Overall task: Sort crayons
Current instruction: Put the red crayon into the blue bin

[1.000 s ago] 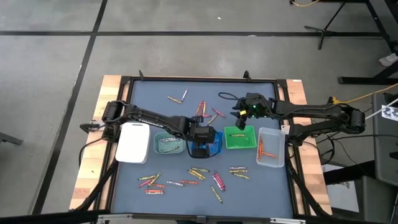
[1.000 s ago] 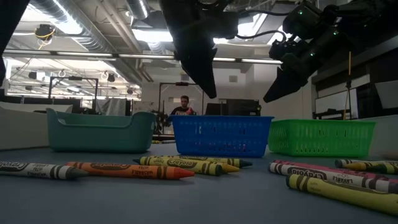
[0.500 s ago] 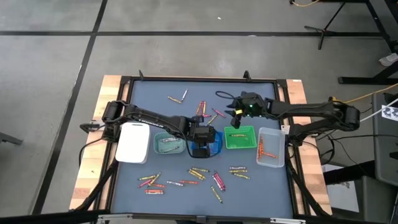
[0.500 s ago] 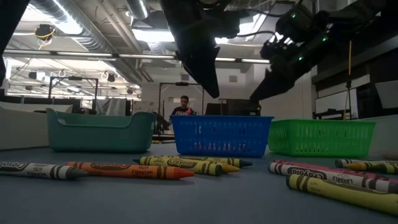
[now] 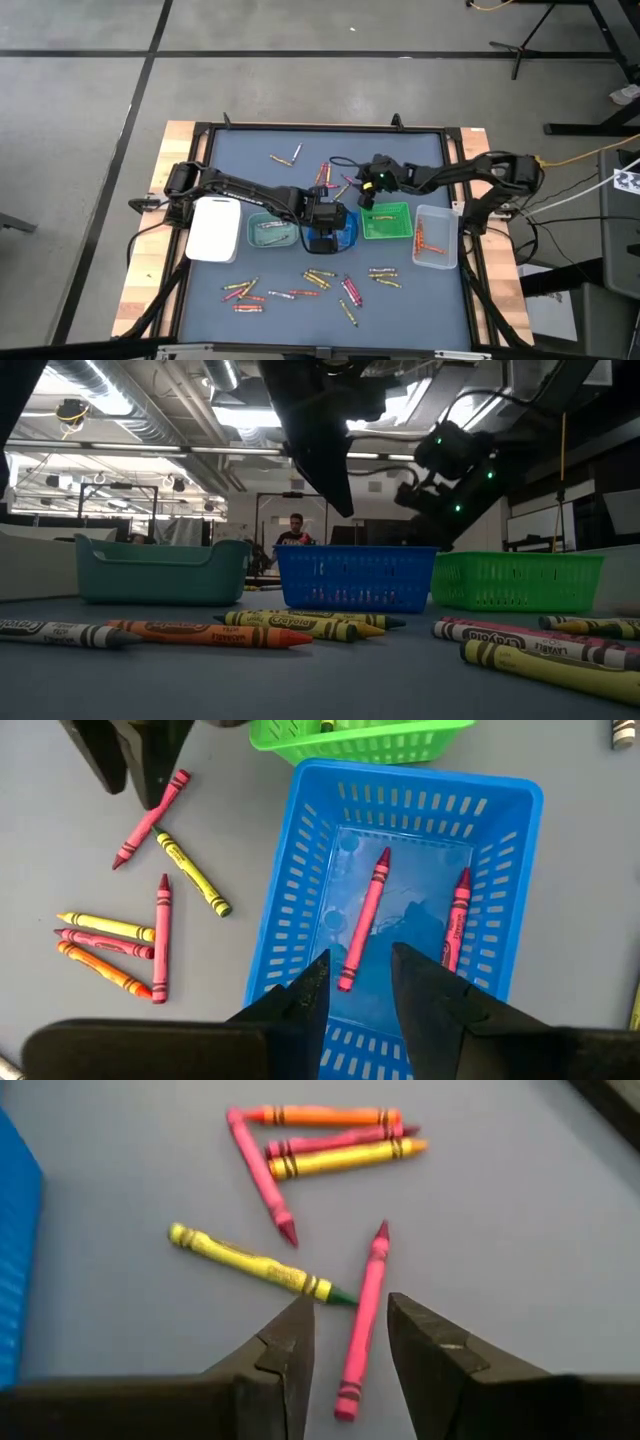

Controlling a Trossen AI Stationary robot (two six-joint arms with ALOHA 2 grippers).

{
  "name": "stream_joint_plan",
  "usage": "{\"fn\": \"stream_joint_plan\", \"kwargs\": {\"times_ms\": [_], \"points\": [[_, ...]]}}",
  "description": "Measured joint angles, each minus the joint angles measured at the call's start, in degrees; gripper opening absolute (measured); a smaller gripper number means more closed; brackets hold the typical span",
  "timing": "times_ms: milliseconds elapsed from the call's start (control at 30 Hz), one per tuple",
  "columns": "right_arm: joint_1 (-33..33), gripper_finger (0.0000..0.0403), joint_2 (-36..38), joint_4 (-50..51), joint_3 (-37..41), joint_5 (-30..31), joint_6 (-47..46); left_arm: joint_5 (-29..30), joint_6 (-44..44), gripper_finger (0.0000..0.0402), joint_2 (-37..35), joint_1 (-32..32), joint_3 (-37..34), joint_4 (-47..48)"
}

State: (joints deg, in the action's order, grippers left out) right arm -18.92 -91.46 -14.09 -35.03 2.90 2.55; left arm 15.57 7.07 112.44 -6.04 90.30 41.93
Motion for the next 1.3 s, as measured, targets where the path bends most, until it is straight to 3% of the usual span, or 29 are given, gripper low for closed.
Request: {"fn": "stream_joint_plan", "kwargs": {"times_ms": [167,367,700,1000,1300], "points": [[-2.7,0.0127,-1.5,0.2,0.0,-0.7,-0.1,0.0,0.0,0.0092,0.0,0.0,0.0,-0.3],[-5.3,0.0127,-1.5,0.2,0.0,-5.7,-0.1,0.0,0.0,0.0092,0.0,0.0,0.0,-0.6],[-5.1,0.0127,-1.4,1.6,-2.9,-6.6,3.9,0.0,0.0,0.0092,0.0,0.0,0.0,-0.6],[-6.5,0.0127,-1.4,17.1,-11.1,-11.8,15.7,0.0,0.1,0.0092,0.0,0.0,0.0,-0.6],[-8.2,0.0127,-1.4,21.7,-11.4,-14.3,16.7,0.0,0.3,0.0092,0.0,0.0,0.0,-0.7]]}}
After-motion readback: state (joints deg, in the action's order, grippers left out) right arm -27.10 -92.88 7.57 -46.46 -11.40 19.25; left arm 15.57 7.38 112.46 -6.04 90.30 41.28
